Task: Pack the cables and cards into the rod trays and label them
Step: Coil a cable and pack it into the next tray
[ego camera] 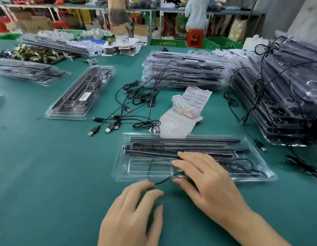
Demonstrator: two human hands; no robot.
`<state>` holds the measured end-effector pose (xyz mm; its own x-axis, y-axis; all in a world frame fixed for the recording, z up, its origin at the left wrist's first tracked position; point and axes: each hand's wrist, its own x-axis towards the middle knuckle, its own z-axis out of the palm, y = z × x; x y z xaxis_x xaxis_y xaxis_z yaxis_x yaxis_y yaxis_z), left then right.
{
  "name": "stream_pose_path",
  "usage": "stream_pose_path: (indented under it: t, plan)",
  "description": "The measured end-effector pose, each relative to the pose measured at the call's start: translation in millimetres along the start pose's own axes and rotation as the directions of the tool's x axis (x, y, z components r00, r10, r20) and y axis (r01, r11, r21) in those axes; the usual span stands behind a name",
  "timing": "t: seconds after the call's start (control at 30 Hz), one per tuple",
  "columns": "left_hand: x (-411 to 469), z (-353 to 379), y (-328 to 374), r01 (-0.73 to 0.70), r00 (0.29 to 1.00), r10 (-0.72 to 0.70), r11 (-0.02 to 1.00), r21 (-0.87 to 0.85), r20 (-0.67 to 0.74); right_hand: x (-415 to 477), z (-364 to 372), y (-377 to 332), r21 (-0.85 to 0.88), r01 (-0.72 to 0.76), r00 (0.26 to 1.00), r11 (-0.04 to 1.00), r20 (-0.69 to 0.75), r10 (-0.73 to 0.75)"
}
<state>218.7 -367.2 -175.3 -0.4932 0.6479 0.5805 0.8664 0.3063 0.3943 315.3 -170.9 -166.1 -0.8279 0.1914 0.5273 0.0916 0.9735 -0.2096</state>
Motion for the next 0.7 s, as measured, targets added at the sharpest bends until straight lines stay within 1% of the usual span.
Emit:
stream_pose_path:
  t: [0.1, 0.17, 0.23, 0.37, 0.47, 0.5, 0.53, 0.57, 0.6, 0.67, 0.7]
  plan:
    - [1, -3, -1, 0.104, 0.994, -0.104, 0.993, -0.059, -0.01, 3, -1, -1, 0.06, -0.046, 0.994, 0.997, -0.098, 0.052]
    - [10, -4, -4, 0.192, 0.981, -0.188, 0.975, -0.114, 0.045, 6, -2, -3, 0.082, -0.051, 0.988, 0.995, -0.139, 0.062]
    - [21, -1, -8, 0.252, 0.964, -0.234, 0.955, -0.158, 0.123, 9, -2, -3, 0.095, -0.056, 0.979, 0.994, -0.191, 0.073]
    - [45, 14, -20, 0.293, 0.944, -0.249, 0.933, -0.21, 0.216, 11, -2, -2, 0.091, -0.053, 0.951, 0.994, -0.298, 0.078]
    - [66, 29, -33, 0.221, 0.953, -0.154, 0.943, -0.249, 0.259, 10, -2, -1, 0.076, -0.038, 0.935, 0.996, -0.35, 0.062]
    - [75, 32, -36, 0.205, 0.953, -0.139, 0.951, -0.233, 0.269, 10, -2, -1, 0.075, -0.035, 0.931, 0.997, -0.361, 0.06]
    - [85, 34, -39, 0.22, 0.946, -0.154, 0.952, -0.215, 0.286, 9, -2, -1, 0.079, -0.032, 0.927, 0.996, -0.37, 0.059]
    - [93, 34, -42, 0.236, 0.943, -0.171, 0.948, -0.213, 0.285, 9, -3, -1, 0.088, -0.033, 0.924, 0.996, -0.378, 0.064]
    - [99, 32, -46, 0.228, 0.954, -0.168, 0.944, -0.238, 0.246, 8, -3, -1, 0.1, -0.04, 0.92, 0.994, -0.385, 0.076]
    - [102, 23, -48, 0.113, 0.993, -0.094, 0.937, -0.331, 0.072, 9, -5, 1, 0.131, -0.081, 0.907, 0.988, -0.401, 0.127]
    - [100, 18, -48, 0.05, 0.999, -0.051, 0.938, -0.342, 0.006, 9, -6, 4, 0.143, -0.108, 0.899, 0.984, -0.409, 0.158]
